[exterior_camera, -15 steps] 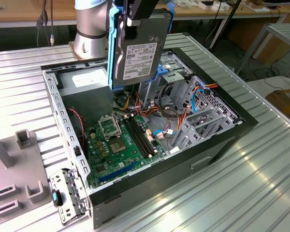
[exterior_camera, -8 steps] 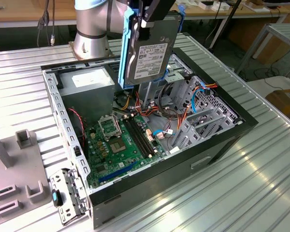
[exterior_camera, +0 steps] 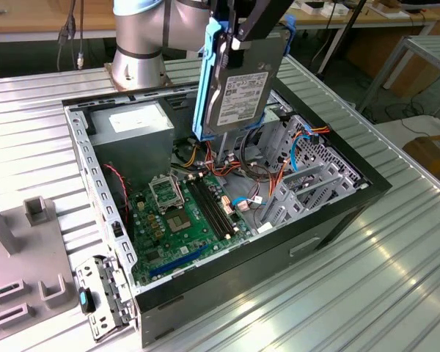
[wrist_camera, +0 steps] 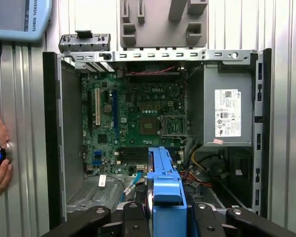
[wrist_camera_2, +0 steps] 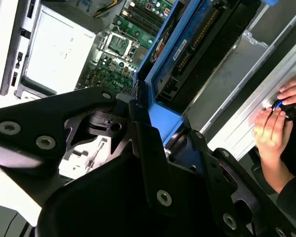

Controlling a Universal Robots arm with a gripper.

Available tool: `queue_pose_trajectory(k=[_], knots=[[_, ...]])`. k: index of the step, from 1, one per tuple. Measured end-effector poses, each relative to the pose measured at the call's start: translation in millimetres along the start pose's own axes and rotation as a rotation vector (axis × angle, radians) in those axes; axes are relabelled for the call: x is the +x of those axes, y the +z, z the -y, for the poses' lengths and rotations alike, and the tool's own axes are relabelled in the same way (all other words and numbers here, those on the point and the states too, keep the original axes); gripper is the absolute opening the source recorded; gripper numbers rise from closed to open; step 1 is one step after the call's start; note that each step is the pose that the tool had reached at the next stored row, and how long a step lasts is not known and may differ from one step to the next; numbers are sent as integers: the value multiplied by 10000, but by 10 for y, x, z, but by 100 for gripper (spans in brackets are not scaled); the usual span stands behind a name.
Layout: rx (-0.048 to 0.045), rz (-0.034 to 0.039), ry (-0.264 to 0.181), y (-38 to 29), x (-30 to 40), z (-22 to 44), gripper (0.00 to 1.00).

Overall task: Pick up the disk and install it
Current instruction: 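Insert the disk into the insertion slot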

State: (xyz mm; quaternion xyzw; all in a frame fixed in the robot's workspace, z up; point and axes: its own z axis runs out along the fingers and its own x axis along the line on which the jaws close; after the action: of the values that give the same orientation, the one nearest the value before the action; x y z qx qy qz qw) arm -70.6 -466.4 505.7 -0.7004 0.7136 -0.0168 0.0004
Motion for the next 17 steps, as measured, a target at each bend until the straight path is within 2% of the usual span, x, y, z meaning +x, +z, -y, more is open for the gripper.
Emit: queue_pose_trajectory(k=[2, 4, 6, 8, 9, 11, 16, 17], knots=[[0, 0, -1, 7, 140, 3, 37], [0, -1, -1, 11, 210, 4, 37], [-2, -9, -1, 18, 363, 8, 37], [-63, -11, -3, 26, 486, 40, 37], [-139, -12, -4, 31, 506, 104, 37], [-221, -15, -7, 37, 525, 177, 37], [-224, -14, -6, 60, 587, 254, 37], [-223, -15, -7, 66, 590, 291, 37]])
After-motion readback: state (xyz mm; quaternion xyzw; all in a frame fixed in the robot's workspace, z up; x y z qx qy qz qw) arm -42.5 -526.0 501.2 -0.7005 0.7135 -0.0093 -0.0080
